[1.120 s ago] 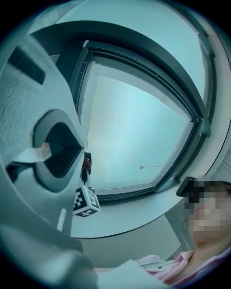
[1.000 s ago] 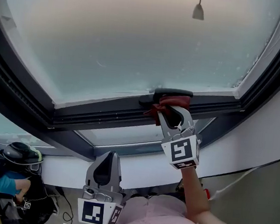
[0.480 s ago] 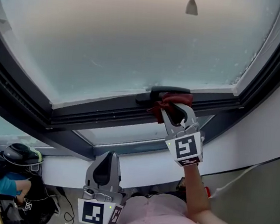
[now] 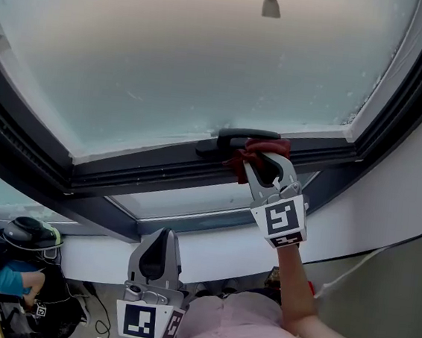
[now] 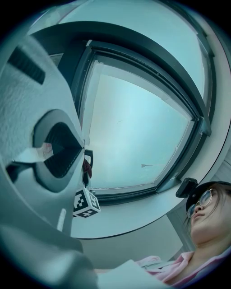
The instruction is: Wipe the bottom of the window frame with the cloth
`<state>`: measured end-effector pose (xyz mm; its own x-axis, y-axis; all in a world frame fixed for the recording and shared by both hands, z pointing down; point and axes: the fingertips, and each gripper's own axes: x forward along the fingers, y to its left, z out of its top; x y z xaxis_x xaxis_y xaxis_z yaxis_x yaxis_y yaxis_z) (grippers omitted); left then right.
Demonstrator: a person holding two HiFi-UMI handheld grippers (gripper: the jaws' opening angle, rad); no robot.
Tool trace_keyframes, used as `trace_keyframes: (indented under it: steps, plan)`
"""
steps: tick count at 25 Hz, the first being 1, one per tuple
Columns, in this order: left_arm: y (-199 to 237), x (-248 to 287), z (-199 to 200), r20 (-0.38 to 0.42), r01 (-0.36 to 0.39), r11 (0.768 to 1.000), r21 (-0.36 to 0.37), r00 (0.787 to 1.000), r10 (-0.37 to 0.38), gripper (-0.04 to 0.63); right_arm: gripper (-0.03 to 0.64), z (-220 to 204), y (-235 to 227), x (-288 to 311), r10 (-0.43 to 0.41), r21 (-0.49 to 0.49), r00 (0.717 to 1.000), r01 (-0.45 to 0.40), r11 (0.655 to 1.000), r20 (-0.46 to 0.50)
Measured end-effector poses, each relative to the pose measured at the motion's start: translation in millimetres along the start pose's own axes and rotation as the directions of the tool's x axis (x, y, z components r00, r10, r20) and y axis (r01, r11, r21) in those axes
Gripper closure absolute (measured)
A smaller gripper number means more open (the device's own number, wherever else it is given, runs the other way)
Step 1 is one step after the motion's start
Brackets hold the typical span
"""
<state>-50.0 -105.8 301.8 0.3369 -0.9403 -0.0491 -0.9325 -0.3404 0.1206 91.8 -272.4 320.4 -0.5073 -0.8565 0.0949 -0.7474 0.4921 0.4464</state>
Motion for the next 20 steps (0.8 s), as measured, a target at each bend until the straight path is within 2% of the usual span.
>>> trace_keyframes:
  steps: [20]
  plan:
    - [-12.7, 9.3, -1.2, 0.004, 0.0, 1.0, 0.007, 1.0, 0.0, 0.601, 0.538, -11.1, -20.3, -7.8, -0.001, 0.026, 1.0, 0.001, 1.0, 0.001]
